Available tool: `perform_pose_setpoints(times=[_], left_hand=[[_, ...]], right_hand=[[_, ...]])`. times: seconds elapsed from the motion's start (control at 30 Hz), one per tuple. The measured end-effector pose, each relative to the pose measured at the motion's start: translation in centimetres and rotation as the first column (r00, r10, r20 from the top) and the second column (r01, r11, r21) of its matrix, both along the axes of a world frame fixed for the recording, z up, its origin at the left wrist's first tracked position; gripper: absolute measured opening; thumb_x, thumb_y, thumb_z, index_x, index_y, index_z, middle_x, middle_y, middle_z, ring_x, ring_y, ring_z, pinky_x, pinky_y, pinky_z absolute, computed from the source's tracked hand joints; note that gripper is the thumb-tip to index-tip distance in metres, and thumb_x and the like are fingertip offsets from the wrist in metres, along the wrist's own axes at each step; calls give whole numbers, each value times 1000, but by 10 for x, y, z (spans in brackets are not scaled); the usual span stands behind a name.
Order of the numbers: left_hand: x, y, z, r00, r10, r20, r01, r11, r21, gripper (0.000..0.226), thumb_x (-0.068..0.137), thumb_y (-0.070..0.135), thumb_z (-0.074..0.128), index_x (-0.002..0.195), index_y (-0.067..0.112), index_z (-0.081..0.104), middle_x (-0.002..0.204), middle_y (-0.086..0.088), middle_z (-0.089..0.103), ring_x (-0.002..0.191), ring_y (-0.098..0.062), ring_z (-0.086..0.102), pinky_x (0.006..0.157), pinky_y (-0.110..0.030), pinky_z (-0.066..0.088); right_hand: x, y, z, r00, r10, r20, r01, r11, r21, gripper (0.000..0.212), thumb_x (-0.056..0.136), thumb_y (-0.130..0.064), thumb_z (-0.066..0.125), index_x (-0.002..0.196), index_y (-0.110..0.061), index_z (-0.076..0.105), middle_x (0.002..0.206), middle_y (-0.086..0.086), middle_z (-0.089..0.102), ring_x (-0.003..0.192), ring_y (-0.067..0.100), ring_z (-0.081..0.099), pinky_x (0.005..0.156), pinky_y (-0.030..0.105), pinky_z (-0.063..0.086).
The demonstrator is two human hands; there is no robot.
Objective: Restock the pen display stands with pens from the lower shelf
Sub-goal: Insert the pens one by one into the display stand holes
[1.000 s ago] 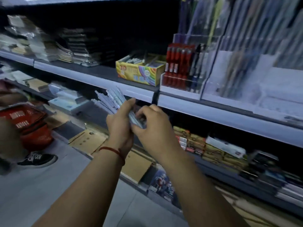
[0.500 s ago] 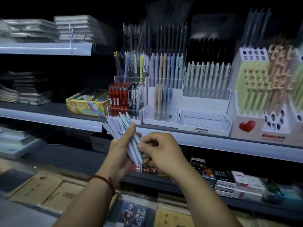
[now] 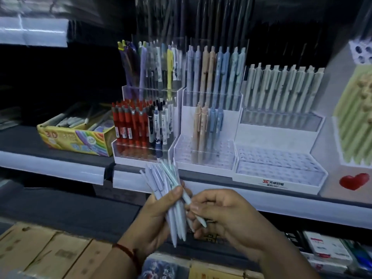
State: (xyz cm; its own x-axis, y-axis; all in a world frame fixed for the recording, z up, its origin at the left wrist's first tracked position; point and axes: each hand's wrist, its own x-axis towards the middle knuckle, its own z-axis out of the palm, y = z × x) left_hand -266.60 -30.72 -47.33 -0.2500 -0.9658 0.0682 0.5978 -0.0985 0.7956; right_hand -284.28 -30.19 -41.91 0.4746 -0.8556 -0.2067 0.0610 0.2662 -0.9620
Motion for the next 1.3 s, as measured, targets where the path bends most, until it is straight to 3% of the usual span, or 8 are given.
perform_pose_setpoints(times=[0.2,0.33,0.5,0.73,0.9,0.97,1.13,1.3], left_hand=[[13,-3,2,999,9,48,-9,1000,-8,40,85,15,79,116,-5,64,85,-21,60,74,-34,62,69,-44,58],[6,22,-15,980,157,122,-160,987,15,30,84,12,78,107,-3,66,79,-20,60,72,-29,60,72,-43,57],[-9,63,-17,956,252,148,-252,968,-21,14,89,1,70,99,-4,63,66,-17,54,56,-28,56,56,-38,55],[-6,47,56,954,162,254,-107,971,-215,10,75,6,70,83,2,65,63,-13,55,58,-24,56,64,-36,56],[7,29,113,906,132,402,17,938,-345,17,78,1,69,89,2,56,66,-12,54,59,-23,56,62,-36,55],[4,27,117,908,135,396,17,934,-358,10,84,-2,68,86,3,59,65,-14,54,60,-26,55,64,-37,54],[-8,17,102,931,96,351,46,925,-376,10,86,-7,65,86,3,65,64,-14,57,59,-26,55,63,-37,54],[-18,-10,76,957,98,272,7,934,-358,14,75,3,72,88,5,65,64,-14,56,58,-25,55,63,-37,54]], right_hand=[[15,-4,6,994,-107,5,107,993,-55,17,97,-6,64,102,9,69,89,22,70,73,23,68,68,33,59],[27,34,-7,947,-317,57,321,943,-85,11,95,-8,67,99,2,70,81,16,73,67,24,71,62,29,52],[27,79,-6,898,-431,83,439,891,-117,8,95,-4,66,88,-2,70,73,12,73,54,16,63,54,25,49],[14,69,31,834,-549,46,531,779,-333,3,93,-9,70,91,-10,68,94,17,77,72,25,69,63,32,52],[18,44,48,813,-580,55,545,725,-421,6,94,-12,70,97,-9,67,103,19,73,74,26,64,64,31,53],[22,37,49,793,-605,71,570,695,-439,3,94,-10,69,93,-10,66,100,16,71,75,27,65,61,30,56],[29,11,45,740,-672,28,582,619,-528,4,92,-16,69,88,-16,68,91,12,72,88,38,71,80,60,58],[16,-21,50,668,-744,26,575,493,-653,3,93,-18,70,90,-20,71,89,3,73,83,25,71,83,54,58]])
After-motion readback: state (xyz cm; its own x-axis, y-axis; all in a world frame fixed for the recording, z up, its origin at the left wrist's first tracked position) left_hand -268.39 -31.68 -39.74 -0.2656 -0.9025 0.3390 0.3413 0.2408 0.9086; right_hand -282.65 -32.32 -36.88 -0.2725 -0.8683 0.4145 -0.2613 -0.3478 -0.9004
